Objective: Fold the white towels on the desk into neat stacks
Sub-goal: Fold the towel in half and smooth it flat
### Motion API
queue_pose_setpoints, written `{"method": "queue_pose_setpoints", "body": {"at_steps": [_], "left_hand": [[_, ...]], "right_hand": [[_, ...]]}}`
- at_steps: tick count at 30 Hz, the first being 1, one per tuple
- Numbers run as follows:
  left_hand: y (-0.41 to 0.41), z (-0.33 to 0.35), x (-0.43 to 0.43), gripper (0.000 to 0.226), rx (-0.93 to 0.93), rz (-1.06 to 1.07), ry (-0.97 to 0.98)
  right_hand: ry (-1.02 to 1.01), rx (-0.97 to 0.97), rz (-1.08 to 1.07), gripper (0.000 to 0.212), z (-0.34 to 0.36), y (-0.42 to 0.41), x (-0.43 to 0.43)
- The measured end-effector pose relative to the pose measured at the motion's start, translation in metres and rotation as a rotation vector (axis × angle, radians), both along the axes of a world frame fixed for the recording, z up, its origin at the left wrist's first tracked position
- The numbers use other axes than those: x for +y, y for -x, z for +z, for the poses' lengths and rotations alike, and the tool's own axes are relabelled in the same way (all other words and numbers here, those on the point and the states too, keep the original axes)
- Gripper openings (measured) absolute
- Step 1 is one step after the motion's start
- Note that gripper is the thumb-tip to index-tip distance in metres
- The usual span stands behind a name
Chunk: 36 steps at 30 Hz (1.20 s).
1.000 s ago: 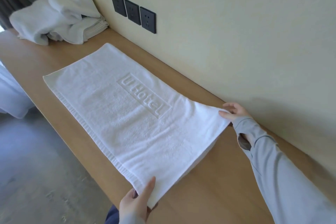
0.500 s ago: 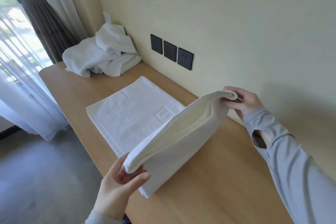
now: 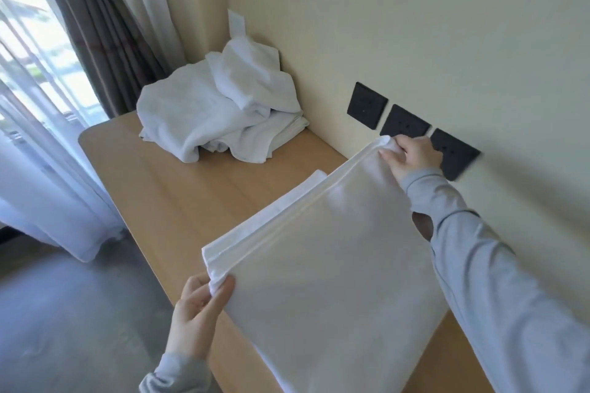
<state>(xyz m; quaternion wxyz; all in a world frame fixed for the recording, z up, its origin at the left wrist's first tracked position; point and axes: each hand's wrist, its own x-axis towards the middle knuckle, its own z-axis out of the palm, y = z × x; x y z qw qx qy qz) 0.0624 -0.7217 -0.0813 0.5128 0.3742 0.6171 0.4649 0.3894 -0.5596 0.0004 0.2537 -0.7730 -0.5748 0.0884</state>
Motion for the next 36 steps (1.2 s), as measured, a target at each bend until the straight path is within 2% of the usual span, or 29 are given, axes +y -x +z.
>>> {"method": "queue_pose_setpoints", "body": {"at_steps": [2, 4, 8, 10, 12, 14, 15, 17, 19, 21, 23, 26, 29, 32, 36], "left_hand": [[0.017, -0.023, 0.033, 0.025, -0.031, 0.014, 0.055], [0.029, -0.052, 0.06, 0.024, -0.031, 0.02, 0.145], [0.041, -0.098, 0.088, 0.031, 0.097, 0.046, 0.314], [0.043, -0.11, 0.093, 0.035, 0.207, 0.074, 0.304], [0.042, -0.115, 0.095, 0.024, 0.299, 0.093, 0.265], [0.037, -0.116, 0.098, 0.032, 0.457, 0.093, 0.171], [0.035, -0.116, 0.101, 0.037, 0.565, 0.074, 0.047], [0.03, -0.118, 0.105, 0.046, 0.816, -0.019, -0.178], [0.026, -0.117, 0.11, 0.063, 0.912, -0.121, -0.276], [0.027, -0.121, 0.117, 0.073, 0.878, -0.177, -0.281], [0.033, -0.127, 0.123, 0.077, 0.812, -0.205, -0.26], [0.043, -0.13, 0.13, 0.065, 0.733, -0.227, -0.264], [0.049, -0.127, 0.131, 0.04, 0.778, -0.283, -0.289], [0.051, -0.122, 0.134, 0.037, 0.784, -0.304, -0.277], [0.056, -0.121, 0.142, 0.034, 0.785, -0.302, -0.238]], "right_hand": [[0.103, 0.022, -0.009, 0.019, -0.025, 0.025, 0.038], [0.208, 0.11, -0.03, 0.019, -0.056, 0.046, 0.069], [0.417, 0.138, -0.044, 0.009, -0.126, 0.07, 0.105], [0.452, 0.141, -0.056, 0.022, -0.15, 0.073, 0.115], [0.432, 0.091, -0.057, 0.032, -0.166, 0.073, 0.12], [0.403, -0.092, -0.015, 0.034, -0.175, 0.073, 0.12], [0.37, -0.227, 0.015, 0.038, -0.177, 0.072, 0.117], [0.18, -0.433, 0.149, 0.042, -0.176, 0.073, 0.111], [-0.073, -0.42, 0.407, 0.04, -0.173, 0.074, 0.106], [-0.17, -0.446, 0.647, 0.034, -0.173, 0.07, 0.099], [-0.131, -0.479, 0.751, 0.022, -0.173, 0.066, 0.095], [-0.05, -0.508, 0.793, 0.006, -0.174, 0.064, 0.099], [-0.027, -0.56, 0.84, 0.01, -0.17, 0.067, 0.109], [0.109, -0.597, 0.79, 0.005, -0.168, 0.069, 0.116], [0.206, -0.574, 0.714, 0.009, -0.17, 0.074, 0.123]]}}
